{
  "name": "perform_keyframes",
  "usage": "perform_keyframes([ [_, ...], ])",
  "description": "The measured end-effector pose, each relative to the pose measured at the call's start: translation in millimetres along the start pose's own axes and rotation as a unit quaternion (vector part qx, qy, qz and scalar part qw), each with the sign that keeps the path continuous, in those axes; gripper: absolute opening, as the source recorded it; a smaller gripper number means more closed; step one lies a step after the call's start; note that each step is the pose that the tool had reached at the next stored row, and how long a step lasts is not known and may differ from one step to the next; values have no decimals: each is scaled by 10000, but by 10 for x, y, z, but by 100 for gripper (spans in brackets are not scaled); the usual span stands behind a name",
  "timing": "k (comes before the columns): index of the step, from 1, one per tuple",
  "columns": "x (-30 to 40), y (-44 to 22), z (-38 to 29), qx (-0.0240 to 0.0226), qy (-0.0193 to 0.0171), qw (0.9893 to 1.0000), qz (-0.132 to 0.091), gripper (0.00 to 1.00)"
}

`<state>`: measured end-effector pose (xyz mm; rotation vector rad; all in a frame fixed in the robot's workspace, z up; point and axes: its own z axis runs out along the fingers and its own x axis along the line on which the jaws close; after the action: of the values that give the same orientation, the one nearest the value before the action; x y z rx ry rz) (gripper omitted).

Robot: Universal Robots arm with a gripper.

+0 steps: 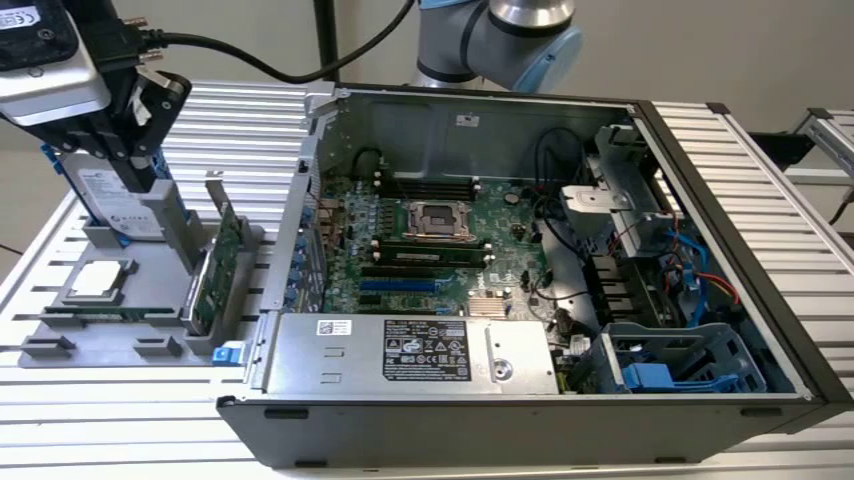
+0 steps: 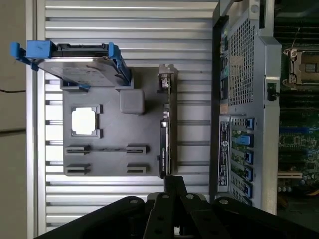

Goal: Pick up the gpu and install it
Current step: 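Pick up the gpu and move the gpu toward the slot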

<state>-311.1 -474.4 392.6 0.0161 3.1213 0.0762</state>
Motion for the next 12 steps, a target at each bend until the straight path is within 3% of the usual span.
perform_keyframes([
  [12, -21, 0, 0, 0, 0, 10000, 0, 0],
])
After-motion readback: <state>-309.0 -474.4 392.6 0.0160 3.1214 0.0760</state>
